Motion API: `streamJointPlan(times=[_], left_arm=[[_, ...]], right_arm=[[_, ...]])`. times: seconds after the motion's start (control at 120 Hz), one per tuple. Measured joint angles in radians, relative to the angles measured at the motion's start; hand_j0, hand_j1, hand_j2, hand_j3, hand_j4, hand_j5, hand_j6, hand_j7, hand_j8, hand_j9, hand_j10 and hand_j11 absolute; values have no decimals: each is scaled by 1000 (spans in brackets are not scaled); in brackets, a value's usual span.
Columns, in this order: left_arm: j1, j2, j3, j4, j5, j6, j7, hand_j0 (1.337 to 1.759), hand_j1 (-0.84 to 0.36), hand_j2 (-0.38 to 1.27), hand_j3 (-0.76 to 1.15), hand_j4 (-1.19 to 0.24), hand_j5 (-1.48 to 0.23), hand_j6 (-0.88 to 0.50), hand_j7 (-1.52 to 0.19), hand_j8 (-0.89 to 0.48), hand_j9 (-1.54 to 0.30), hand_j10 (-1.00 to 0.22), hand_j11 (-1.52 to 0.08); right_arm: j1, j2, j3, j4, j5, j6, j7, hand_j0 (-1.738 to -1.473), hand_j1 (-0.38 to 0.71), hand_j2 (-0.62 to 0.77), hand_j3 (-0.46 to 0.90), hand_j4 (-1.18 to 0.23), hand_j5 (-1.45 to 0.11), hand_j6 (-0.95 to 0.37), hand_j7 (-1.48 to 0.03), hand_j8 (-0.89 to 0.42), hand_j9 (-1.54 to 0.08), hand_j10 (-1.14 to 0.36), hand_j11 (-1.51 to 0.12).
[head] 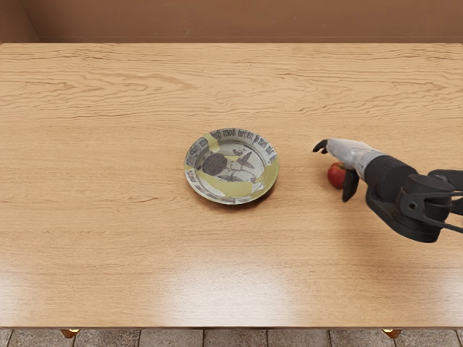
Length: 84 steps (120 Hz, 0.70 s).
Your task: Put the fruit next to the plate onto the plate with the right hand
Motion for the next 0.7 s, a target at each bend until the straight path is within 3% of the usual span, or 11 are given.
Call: streamJointPlan(times=[0.467, 0.7], left_arm=[[0, 0, 0, 0, 0, 0, 0, 1658, 349, 0, 0, 0, 0, 0, 0, 0, 0, 0, 0], [0, 0, 0, 0, 0, 0, 0, 1658, 349, 0, 0, 0, 0, 0, 0, 0, 0, 0, 0]], right_arm=[[-30, -3, 0, -29, 0, -25, 0, -1658, -59, -46, 0, -247, -317, -248, -316, -247, -317, -246, -317], [-38, 3, -1, -38, 0, -50, 0, -1658, 11, -57, 0, -305, -392, -306, -392, -305, -392, -304, -392]])
